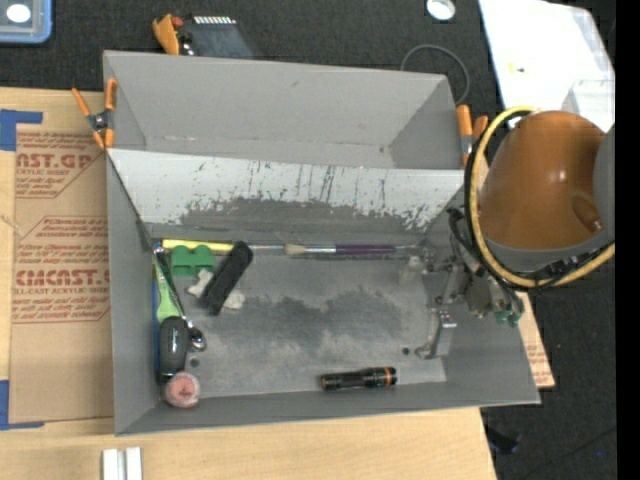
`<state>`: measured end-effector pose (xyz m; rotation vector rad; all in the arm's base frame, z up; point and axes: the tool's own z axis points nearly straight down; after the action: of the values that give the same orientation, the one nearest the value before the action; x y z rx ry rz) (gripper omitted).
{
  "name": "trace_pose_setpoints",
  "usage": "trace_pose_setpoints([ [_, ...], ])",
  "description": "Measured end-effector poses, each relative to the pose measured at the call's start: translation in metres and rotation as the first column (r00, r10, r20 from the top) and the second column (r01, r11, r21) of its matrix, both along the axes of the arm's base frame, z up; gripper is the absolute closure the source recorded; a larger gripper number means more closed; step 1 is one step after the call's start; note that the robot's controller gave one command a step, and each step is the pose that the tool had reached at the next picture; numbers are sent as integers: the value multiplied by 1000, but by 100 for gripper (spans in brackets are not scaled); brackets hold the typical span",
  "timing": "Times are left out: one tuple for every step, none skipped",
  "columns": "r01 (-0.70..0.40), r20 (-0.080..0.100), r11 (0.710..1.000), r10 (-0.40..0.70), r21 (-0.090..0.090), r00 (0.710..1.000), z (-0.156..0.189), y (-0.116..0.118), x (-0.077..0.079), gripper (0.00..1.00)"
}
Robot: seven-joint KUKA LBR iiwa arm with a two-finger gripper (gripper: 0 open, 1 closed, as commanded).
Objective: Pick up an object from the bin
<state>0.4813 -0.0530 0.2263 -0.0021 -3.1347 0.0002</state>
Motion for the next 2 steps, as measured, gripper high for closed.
trace_pose_setpoints([
  [-1, 8, 1000, 1, -1, 1000, 4, 0, 1, 0],
  [-62, 11, 998, 62, -1, 998, -89, 37, 2, 0],
])
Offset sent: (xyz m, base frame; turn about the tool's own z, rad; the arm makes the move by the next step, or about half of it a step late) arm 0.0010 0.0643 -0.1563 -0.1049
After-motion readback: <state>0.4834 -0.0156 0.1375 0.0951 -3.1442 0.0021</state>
